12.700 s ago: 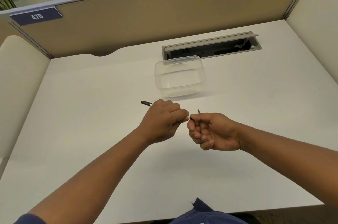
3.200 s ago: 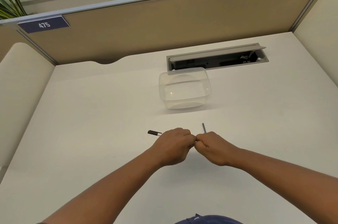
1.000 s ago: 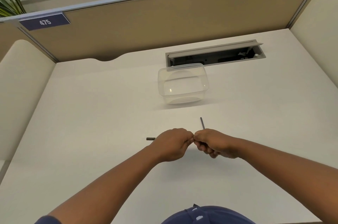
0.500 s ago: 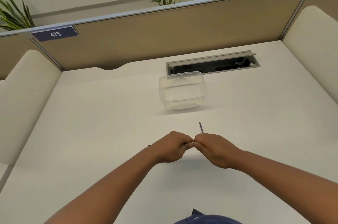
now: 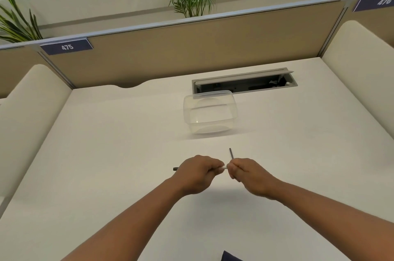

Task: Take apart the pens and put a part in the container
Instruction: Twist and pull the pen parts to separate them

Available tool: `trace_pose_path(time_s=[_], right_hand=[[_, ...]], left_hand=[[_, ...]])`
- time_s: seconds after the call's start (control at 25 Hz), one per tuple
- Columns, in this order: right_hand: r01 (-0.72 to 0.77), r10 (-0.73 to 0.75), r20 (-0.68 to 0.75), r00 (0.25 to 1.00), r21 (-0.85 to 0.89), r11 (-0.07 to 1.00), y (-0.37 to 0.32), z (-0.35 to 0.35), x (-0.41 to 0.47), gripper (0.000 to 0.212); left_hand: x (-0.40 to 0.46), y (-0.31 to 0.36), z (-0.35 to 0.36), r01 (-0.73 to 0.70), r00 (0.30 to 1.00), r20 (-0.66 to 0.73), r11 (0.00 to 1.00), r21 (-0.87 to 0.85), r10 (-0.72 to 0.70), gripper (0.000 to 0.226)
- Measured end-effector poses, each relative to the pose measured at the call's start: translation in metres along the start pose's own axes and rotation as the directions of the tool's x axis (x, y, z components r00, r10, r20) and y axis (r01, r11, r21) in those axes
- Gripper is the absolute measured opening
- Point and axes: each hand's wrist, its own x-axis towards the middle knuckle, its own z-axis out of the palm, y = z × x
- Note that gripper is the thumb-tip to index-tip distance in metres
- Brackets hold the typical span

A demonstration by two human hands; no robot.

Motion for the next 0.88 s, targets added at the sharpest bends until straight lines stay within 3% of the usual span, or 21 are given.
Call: trace_pose_path(time_s=[0.08, 0.16, 0.2, 0.24, 0.28, 0.32, 0.4, 0.48, 0.56, 0.64, 0.68, 0.72, 0.76, 0.8, 0.84, 0.88], right_hand=[[0.193, -0.225, -0.051, 0.973, -0.353, 0.915, 0.007, -0.001, -0.003, 0.034], [0.25, -0.293, -0.03, 0.956, -0.448, 0.858, 0.009, -0.001, -0.004, 0.031], [0.204, -0.232, -0.04, 0.972, -0.345, 0.916, 0.007, 0.0, -0.004, 0.032], [0.094, -0.099, -0.043, 0.994, -0.105, 0.99, 0.002, 0.001, -0.005, 0.034], [-0.062, 0.062, 0.003, 0.998, 0.167, 0.984, -0.005, 0.001, -0.004, 0.038], [-0.218, 0.197, 0.096, 0.976, 0.363, 0.906, -0.009, -0.002, -0.003, 0.042], [-0.415, 0.325, 0.262, 0.908, 0.47, 0.779, -0.013, -0.009, 0.0, 0.045], [-0.445, 0.339, 0.303, 0.891, 0.429, 0.786, -0.017, -0.012, 0.0, 0.041], [-0.313, 0.263, 0.196, 0.945, 0.295, 0.903, -0.018, -0.012, 0.0, 0.04], [-0.037, 0.037, 0.016, 0.999, -0.009, 0.999, -0.012, -0.008, -0.002, 0.037], [0.127, -0.146, -0.055, 0.988, -0.268, 0.955, -0.005, -0.007, -0.003, 0.033], [0.246, -0.327, -0.074, 0.942, -0.512, 0.823, 0.002, -0.008, -0.004, 0.028], [0.313, -0.461, -0.074, 0.884, -0.639, 0.703, 0.008, -0.009, -0.005, 0.024], [0.334, -0.502, -0.088, 0.86, -0.647, 0.686, 0.011, -0.008, -0.006, 0.023], [0.32, -0.427, -0.116, 0.897, -0.497, 0.806, 0.009, -0.006, -0.007, 0.024], [0.214, -0.235, -0.11, 0.966, -0.18, 0.96, 0.002, -0.006, -0.008, 0.029]], left_hand=[[0.002, 0.0, -0.003, 0.066, 0.995, 0.086, 0.988, -0.143, -0.054, 0.032], [0.002, 0.0, -0.004, 0.076, 0.993, 0.102, 0.989, -0.126, -0.064, 0.029], [0.002, 0.0, -0.004, 0.053, 0.996, 0.07, 0.996, -0.065, -0.048, 0.03], [0.002, 0.0, -0.005, 0.018, 1.0, 0.024, 1.0, 0.014, -0.018, 0.031], [0.001, 0.0, -0.005, -0.02, 1.0, -0.021, 0.996, 0.092, 0.022, 0.032], [0.001, 0.0, -0.006, -0.054, 0.997, -0.053, 0.986, 0.158, 0.063, 0.031], [-0.001, 0.001, -0.006, -0.086, 0.99, -0.085, 0.963, 0.256, 0.111, 0.028], [-0.003, 0.002, -0.005, -0.094, 0.987, -0.095, 0.947, 0.307, 0.129, 0.026], [-0.003, 0.004, -0.005, -0.07, 0.99, -0.099, 0.962, 0.265, 0.099, 0.028], [-0.001, 0.003, -0.009, -0.011, 0.999, -0.046, 0.996, 0.09, 0.015, 0.031], [0.0, 0.003, -0.01, 0.02, 1.0, 0.0, 1.0, -0.011, -0.02, 0.03], [-0.001, 0.004, -0.01, 0.036, 0.999, 0.028, 0.997, -0.071, -0.034, 0.028], [-0.002, 0.006, -0.01, 0.022, 0.999, 0.026, 0.997, -0.078, -0.02, 0.028], [-0.002, 0.008, -0.01, -0.007, 1.0, 0.003, 0.999, -0.04, 0.007, 0.029], [-0.002, 0.009, -0.011, -0.036, 0.999, -0.033, 0.999, 0.033, 0.037, 0.032], [-0.001, 0.009, -0.011, -0.056, 0.996, -0.067, 0.992, 0.111, 0.064, 0.032]])
